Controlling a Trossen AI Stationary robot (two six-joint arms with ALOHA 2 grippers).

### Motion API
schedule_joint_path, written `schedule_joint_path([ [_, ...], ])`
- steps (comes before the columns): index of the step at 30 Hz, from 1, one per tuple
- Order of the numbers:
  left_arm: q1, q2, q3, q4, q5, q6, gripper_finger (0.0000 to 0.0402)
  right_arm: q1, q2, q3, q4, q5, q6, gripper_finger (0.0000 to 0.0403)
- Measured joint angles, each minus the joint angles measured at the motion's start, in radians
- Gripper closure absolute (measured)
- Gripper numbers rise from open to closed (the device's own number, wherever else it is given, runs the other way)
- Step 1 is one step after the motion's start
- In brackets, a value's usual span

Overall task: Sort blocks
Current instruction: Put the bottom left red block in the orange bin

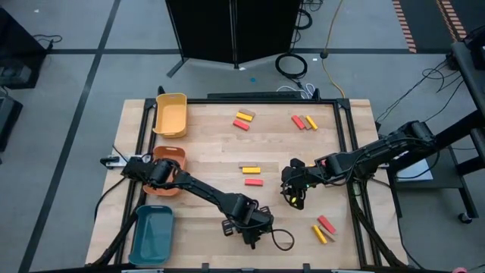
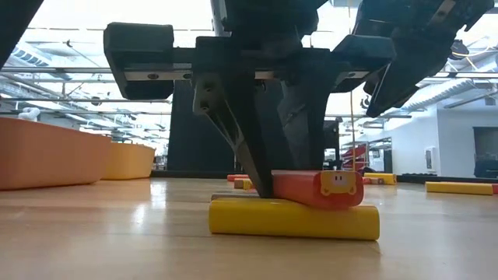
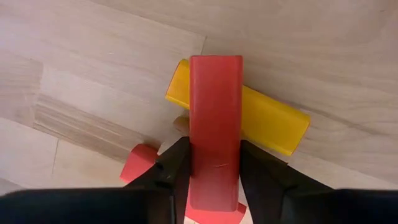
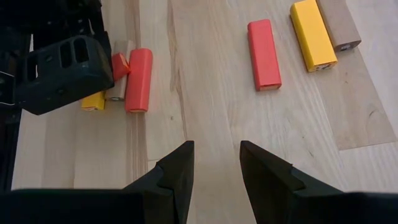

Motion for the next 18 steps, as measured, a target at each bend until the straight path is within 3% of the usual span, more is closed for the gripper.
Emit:
schedule_joint_path([
  [11, 0.000, -0.036, 0.002, -0.013, -0.036, -0.061, 0.0306, 0.000, 0.000, 0.000, -0.011, 0.000, -0.017, 0.0280],
  [18, 0.028, -0.172, 0.005, -0.117, -0.030, -0.257, 0.0307, -0.002, 0.000, 0.000, -0.040, -0.001, -0.027, 0.0280],
])
